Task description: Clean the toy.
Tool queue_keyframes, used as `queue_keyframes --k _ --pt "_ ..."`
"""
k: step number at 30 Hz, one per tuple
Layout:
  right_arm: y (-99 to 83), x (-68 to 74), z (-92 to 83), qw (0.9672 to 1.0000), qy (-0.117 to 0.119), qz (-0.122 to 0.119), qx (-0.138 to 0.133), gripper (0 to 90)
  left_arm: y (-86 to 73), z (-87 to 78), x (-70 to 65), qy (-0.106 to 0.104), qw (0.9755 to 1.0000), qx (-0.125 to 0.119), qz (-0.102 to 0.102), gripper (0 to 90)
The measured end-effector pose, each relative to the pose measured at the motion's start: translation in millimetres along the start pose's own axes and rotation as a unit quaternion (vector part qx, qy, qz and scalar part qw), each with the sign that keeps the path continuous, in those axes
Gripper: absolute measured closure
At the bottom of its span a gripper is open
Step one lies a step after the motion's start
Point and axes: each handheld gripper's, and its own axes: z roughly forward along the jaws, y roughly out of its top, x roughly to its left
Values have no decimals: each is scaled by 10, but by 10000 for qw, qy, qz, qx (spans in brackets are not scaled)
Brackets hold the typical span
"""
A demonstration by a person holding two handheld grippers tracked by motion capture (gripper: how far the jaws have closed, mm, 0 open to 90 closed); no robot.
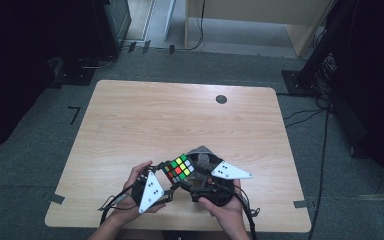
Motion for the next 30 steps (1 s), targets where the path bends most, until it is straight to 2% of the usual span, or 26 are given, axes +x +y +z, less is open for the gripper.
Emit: queue_keyframes --k 2,4,5,6,7,8,9,10,12,14,17,18,20,22,24,25,27,28,30 --pt "36 -46 -91 9996 -116 -93 -231 245 -23 -33 127 2 9994 -12 -355 341" --pt "39 -88 -132 9980 -526 -272 -239 262 -50 -63 231 -1 9978 -1 -657 341" --pt "21 -111 -118 9958 -819 -384 -131 274 -64 -70 274 10 9968 30 -804 341" --pt "-9 -133 -86 9923 -1130 -503 62 287 -79 -71 307 27 9956 75 -929 341" --pt "-49 -159 -45 9889 -1345 -568 259 316 -92 -68 328 36 9945 110 -1038 341" --pt "-92 -187 -4 9869 -1434 -583 446 361 -103 -65 343 15 9938 137 -1102 341" --pt "-137 -214 38 9852 -1484 -586 628 418 -109 -65 350 -10 9936 155 -1120 341" --pt "-178 -244 70 9840 -1516 -568 739 517 -110 -65 352 -26 9936 163 -1117 341" --pt "-233 -307 99 9841 -1471 -491 861 668 -105 -69 352 -82 9933 152 -1145 341" --pt "-253 -339 89 9814 -1560 -692 877 756 -100 -73 355 -133 9926 120 -1197 341" --pt "-216 -354 3 9754 -1745 -1082 804 775 -104 -73 358 -155 9926 136 -1194 341" --pt "-200 -358 -28 9715 -1883 -1192 802 754 -107 -75 362 -160 9926 148 -1191 340" --pt "-189 -369 -65 9624 -2283 -1242 792 625 -113 -79 374 -160 9925 163 -1202 340" --pt "-192 -396 -83 9622 -2426 -1052 651 473 -114 -79 385 -152 9921 165 -1237 340" --pt "-182 -406 -105 9638 -2491 -872 385 389 -111 -81 386 -158 9920 159 -1244 340" --pt "-170 -399 -114 9655 -2482 -758 220 386 -109 -80 381 -165 9920 156 -1244 341" --pt "-151 -388 -92 9716 -2327 -438 -41 374 -103 -72 366 -208 9922 157 -1223 340" --pt "-152 -387 -52 9730 -2282 -349 -25 364 -102 -66 357 -236 9923 148 -1208 341" --pt "-192 -395 67 9731 -2269 -328 214 333 -100 -57 341 -274 9925 158 -1179 341"
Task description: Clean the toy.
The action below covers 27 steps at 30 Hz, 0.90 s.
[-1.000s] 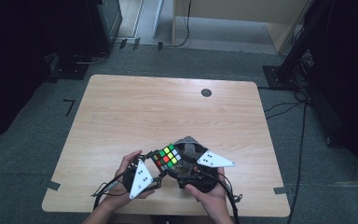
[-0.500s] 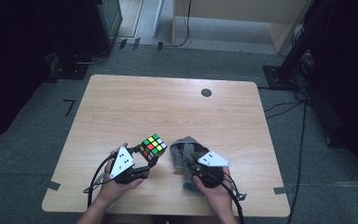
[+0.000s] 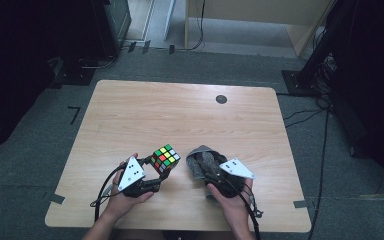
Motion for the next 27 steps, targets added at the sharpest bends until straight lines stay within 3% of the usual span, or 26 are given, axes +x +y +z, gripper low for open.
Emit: queue_keyframes --k 3,6,10,12,15,19,22,24,27 --pt "-119 8 198 9987 -26 68 508 319 -5 7 -10 -99 9999 -24 9 341" --pt "-214 4 290 9976 -34 59 685 360 -6 6 -9 -158 9999 -49 21 341" --pt "-269 -22 334 9957 -26 -26 925 481 -13 12 -10 -245 9997 -46 -22 341" --pt "-295 -54 339 9959 -57 86 904 511 -15 18 -15 -287 9996 -26 -52 342" --pt "-313 -58 334 9958 -135 42 899 559 -22 29 -20 -333 9994 31 -59 341" --pt "-327 -84 303 9954 -238 -87 928 715 -36 49 -18 -359 9991 172 -139 341" --pt "-329 -185 262 9955 -113 188 920 795 -44 61 -32 -399 9988 236 -152 341" --pt "-322 -221 217 9957 -158 217 885 811 -50 81 -54 -401 9986 341 -56 341" --pt "-261 -225 88 9985 72 285 454 815 -71 130 -82 -451 9977 497 -27 341"
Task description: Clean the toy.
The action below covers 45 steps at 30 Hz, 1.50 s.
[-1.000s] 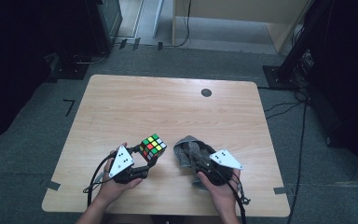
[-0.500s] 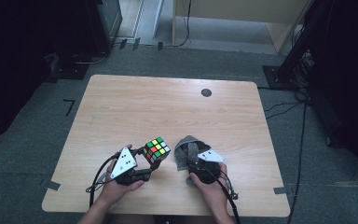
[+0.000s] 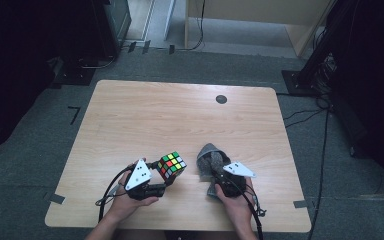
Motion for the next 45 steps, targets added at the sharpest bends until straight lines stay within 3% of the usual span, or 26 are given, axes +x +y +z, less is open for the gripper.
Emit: queue_keyframes --k 3,7,9,12,14,15,16,19,21,24,25,28,30,34,36,37,39,42,45 --pt "137 77 -192 9971 430 108 -613 813 -16 52 -33 -41 9998 186 90 341" --pt "309 287 -416 9864 1057 -108 -1251 808 -27 119 -104 -115 9993 321 162 341" --pt "352 426 -471 9805 1392 -316 -1349 807 -23 156 -167 -177 9990 357 207 341" --pt "350 593 -468 9753 1734 -550 -1254 805 -10 188 -283 -341 9981 341 377 341" --pt "319 633 -422 9767 1722 -606 -1126 804 7 172 -348 -428 9975 267 493 341" --pt "300 622 -395 9776 1680 -610 -1114 803 25 158 -362 -374 9977 262 499 342" --pt "286 580 -381 9776 1683 -478 -1171 803 34 145 -359 -368 9979 219 476 341" --pt "286 469 -368 9840 1355 -370 -1100 804 70 69 -308 -468 9984 -71 295 342" --pt "280 400 -369 9863 1257 -219 -1043 803 84 52 -287 -416 9987 -107 290 343" --pt "296 406 -392 9840 1408 -146 -1079 802 66 72 -295 -334 9988 4 366 344" --pt "305 448 -408 9814 1538 -187 -1133 802 60 84 -308 -315 9987 47 397 344" --pt "339 619 -461 9770 1633 -596 -1235 803 55 92 -349 -315 9980 51 541 344" --pt "346 621 -470 9761 1639 -631 -1281 803 73 69 -349 -319 9981 -20 530 344" --pt "300 473 -406 9824 1379 -491 -1160 803 82 53 -326 -338 9983 -79 468 344" --pt "290 463 -395 9833 1371 -489 -1088 802 66 73 -321 -301 9985 -13 457 344" --pt "293 484 -407 9827 1413 -498 -1086 802 62 87 -319 -280 9987 34 429 344" --pt "312 552 -439 9780 1609 -562 -1206 801 56 105 -325 -268 9986 108 454 344" --pt "334 606 -460 9769 1575 -717 -1257 799 64 91 -345 -314 9982 60 515 344" --pt "292 525 -417 9836 1189 -723 -1150 799 86 56 -330 -318 9983 -43 481 344"
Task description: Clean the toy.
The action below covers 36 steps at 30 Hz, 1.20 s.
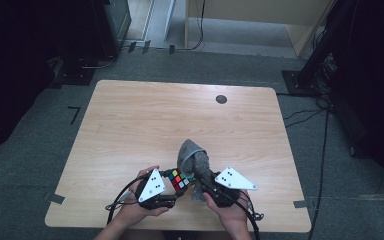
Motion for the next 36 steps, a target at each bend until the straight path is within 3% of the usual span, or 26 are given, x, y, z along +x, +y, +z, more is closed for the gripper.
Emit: queue_keyframes --k 3,7,10,14,18,21,26,30,34,36 --pt "-61 -85 16 9998 -116 112 119 799 -12 -6 36 16 10000 2 -95 344" --pt "9 14 -12 9995 261 144 -94 796 -30 24 24 31 9999 73 -73 344" --pt "80 104 -37 9992 358 -36 -176 794 -29 38 -23 16 10000 29 -37 344" --pt "45 25 -24 9998 169 49 -77 794 -8 2 -36 20 10000 -82 32 344" --pt "-44 -75 5 9997 -92 187 145 792 -14 -23 15 74 9998 -124 -159 343" --pt "-20 -29 -8 9998 -71 140 93 792 -26 -9 20 63 9998 -85 -186 343" --pt "76 103 -45 9996 230 3 -170 791 -22 25 -29 18 10000 -1 -87 343" --pt "49 43 -34 9999 104 61 -110 791 1 4 -47 -26 10000 -86 -37 343" --pt "-34 -63 -11 9997 -98 196 69 791 2 -26 8 15 9998 -132 -159 343" --pt "-29 -48 -11 9998 -76 191 66 791 -6 -25 35 52 9996 -107 -246 343"
